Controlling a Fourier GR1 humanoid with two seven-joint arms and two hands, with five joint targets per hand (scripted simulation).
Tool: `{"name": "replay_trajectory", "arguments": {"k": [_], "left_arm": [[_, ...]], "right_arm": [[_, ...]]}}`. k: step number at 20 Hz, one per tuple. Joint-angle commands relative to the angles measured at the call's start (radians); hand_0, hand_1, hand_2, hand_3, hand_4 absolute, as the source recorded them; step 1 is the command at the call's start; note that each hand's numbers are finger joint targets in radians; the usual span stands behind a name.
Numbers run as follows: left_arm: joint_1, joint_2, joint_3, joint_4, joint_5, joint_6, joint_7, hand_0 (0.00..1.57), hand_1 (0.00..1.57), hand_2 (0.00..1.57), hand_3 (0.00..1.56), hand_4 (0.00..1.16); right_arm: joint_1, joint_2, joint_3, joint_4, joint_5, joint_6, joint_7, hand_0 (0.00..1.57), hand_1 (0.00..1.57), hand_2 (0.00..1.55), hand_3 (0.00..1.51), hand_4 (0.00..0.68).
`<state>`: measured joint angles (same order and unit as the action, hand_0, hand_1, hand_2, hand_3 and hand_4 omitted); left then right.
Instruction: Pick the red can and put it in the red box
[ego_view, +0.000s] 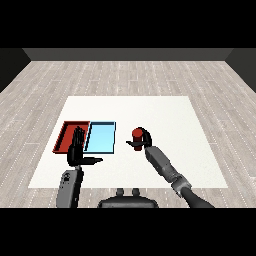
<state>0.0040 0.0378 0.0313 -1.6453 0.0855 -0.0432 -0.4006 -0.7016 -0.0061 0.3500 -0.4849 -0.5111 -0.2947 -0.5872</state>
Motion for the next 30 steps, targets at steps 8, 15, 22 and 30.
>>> {"name": "replay_trajectory", "arguments": {"k": [8,15,22,30], "left_arm": [[-0.023,-0.029,-0.062,0.016,-0.034,0.003,0.029,0.00,0.00,0.00,0.00,0.00],[-0.073,-0.037,-0.117,0.062,-0.049,0.027,0.088,0.00,0.00,0.00,0.00,0.00],[-0.099,-0.038,-0.201,0.067,-0.039,0.097,0.105,0.00,0.00,0.00,0.00,0.00],[-0.199,-0.038,-0.340,0.217,0.034,0.203,0.132,0.00,0.00,0.00,0.00,0.00]], "right_arm": [[0.084,-0.074,0.022,-0.379,0.139,-0.074,0.127,1.44,1.44,1.43,1.38,0.622],[0.200,-0.098,0.037,-0.681,0.203,-0.114,0.219,1.45,1.45,1.43,1.39,0.655],[0.291,-0.004,0.055,-0.794,0.329,-0.155,0.274,1.44,1.44,1.43,1.39,0.651],[0.293,0.005,0.026,-0.811,0.317,-0.142,0.283,1.46,1.46,1.43,1.39,0.646]]}}
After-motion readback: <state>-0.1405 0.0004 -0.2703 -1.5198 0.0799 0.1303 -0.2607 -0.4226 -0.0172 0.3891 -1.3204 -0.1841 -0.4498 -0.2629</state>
